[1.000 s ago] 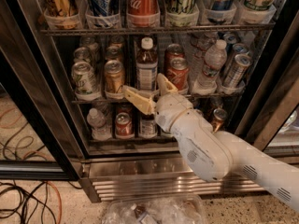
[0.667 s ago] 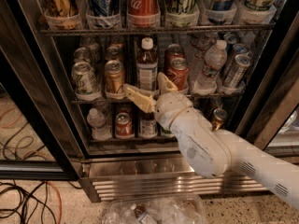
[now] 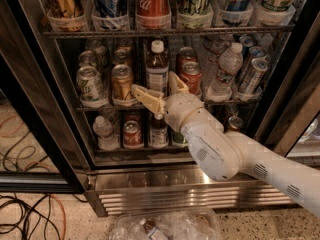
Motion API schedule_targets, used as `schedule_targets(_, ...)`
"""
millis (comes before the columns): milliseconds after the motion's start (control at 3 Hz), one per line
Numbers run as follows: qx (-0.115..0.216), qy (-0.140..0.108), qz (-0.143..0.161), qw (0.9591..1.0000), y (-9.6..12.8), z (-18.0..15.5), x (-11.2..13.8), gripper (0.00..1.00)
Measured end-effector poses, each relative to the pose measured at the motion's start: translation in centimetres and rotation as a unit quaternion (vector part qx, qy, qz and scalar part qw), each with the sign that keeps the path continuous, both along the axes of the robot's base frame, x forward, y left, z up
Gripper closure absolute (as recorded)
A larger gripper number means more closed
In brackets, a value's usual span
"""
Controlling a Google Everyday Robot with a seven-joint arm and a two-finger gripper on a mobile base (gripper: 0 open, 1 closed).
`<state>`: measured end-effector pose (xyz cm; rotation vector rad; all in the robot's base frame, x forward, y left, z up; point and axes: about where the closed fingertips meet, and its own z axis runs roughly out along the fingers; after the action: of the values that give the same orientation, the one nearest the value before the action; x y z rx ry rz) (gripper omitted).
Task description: Pick blue plastic bottle from middle shelf of fridge
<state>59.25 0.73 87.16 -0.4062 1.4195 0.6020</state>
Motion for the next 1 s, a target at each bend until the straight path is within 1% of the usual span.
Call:
schedule_targets(333,-0.003,-0.006,0.000,1.0000,0.4,0.6,0.8,0.23)
schedule_targets(1000,-0.003,-0.014,-0.007,0.9999,0.5,1.6,2.3,0.23)
